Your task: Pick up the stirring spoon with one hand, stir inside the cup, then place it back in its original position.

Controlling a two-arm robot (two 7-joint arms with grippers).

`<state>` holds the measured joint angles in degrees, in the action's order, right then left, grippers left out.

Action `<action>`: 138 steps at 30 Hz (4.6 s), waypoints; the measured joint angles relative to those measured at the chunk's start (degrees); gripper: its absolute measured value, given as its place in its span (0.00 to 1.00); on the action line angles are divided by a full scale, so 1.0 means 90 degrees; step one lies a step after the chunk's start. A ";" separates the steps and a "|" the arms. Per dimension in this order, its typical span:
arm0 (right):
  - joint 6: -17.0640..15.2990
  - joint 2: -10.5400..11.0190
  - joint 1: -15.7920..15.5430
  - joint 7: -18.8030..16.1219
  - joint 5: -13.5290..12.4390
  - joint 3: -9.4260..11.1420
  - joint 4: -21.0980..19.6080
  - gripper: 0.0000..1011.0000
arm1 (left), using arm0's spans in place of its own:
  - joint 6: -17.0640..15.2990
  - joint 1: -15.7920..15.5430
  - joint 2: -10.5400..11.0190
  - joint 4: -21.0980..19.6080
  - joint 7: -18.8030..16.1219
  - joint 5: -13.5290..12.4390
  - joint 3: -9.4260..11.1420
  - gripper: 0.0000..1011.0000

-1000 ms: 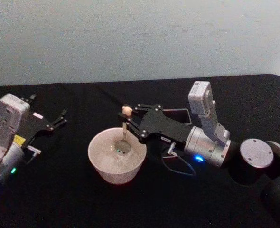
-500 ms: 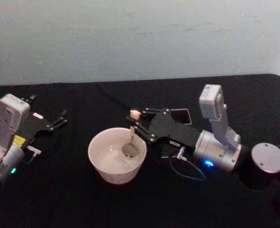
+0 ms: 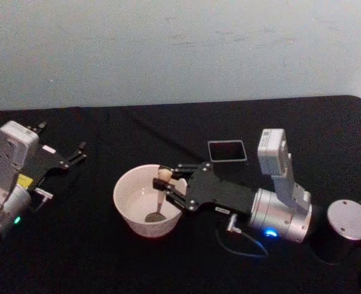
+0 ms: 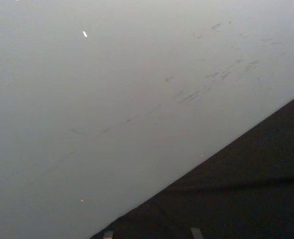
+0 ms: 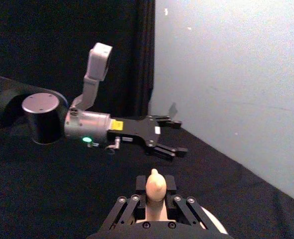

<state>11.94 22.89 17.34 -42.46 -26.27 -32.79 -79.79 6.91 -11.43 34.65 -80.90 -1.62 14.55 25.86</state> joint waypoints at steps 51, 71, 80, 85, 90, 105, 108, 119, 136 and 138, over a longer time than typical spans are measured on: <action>0.0127 -0.0118 0.0173 0.0242 0.0222 0.0166 0.0300 0.21 | 0.0000 0.0000 0.0000 0.0000 0.0000 0.0000 0.0000 0.99; 0.0146 -0.0525 0.0448 0.0260 0.0231 -0.0214 0.0566 0.21 | 0.0000 0.0001 0.0000 0.0000 0.0000 0.0000 0.0000 0.99; 0.0224 -0.0623 0.0624 0.0449 0.0346 -0.0054 0.0899 0.21 | 0.0000 0.0000 0.0000 0.0000 0.0000 0.0000 0.0000 0.99; 0.0225 -0.0587 0.0615 0.0463 0.0370 0.0012 0.0925 0.21 | 0.0000 0.0000 0.0000 0.0000 0.0000 0.0000 0.0000 0.99; 0.0224 -0.0581 0.0589 0.0472 0.0385 0.0041 0.0919 0.21 | 0.0000 0.0000 0.0000 0.0000 0.0000 0.0000 0.0000 0.99; 0.0176 -0.0260 0.0321 0.0385 0.0318 0.0189 0.0491 0.21 | 0.0000 0.0000 0.0000 0.0000 0.0000 0.0000 0.0000 0.99; 0.0108 -0.0103 0.0160 0.0286 0.0226 0.0195 0.0233 0.21 | 0.0000 0.0000 0.0000 0.0000 0.0000 0.0000 0.0000 0.99; -0.0022 0.0047 -0.0033 0.0061 0.0103 -0.0040 -0.0119 0.21 | 0.0000 0.0000 0.0000 0.0000 0.0000 0.0000 0.0000 0.99; 0.0249 -0.0677 0.0641 0.0471 0.0379 -0.0125 0.0843 0.21 | 0.0000 0.0000 0.0000 0.0000 0.0000 0.0000 0.0000 0.99; 0.0261 -0.0692 0.0685 0.0521 0.0423 -0.0080 0.0942 0.21 | 0.0000 0.0000 0.0000 0.0000 0.0000 0.0000 0.0000 0.99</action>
<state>14.28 16.67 23.51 -37.77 -22.46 -33.51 -71.31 6.91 -11.43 34.65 -80.90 -1.62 14.55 25.86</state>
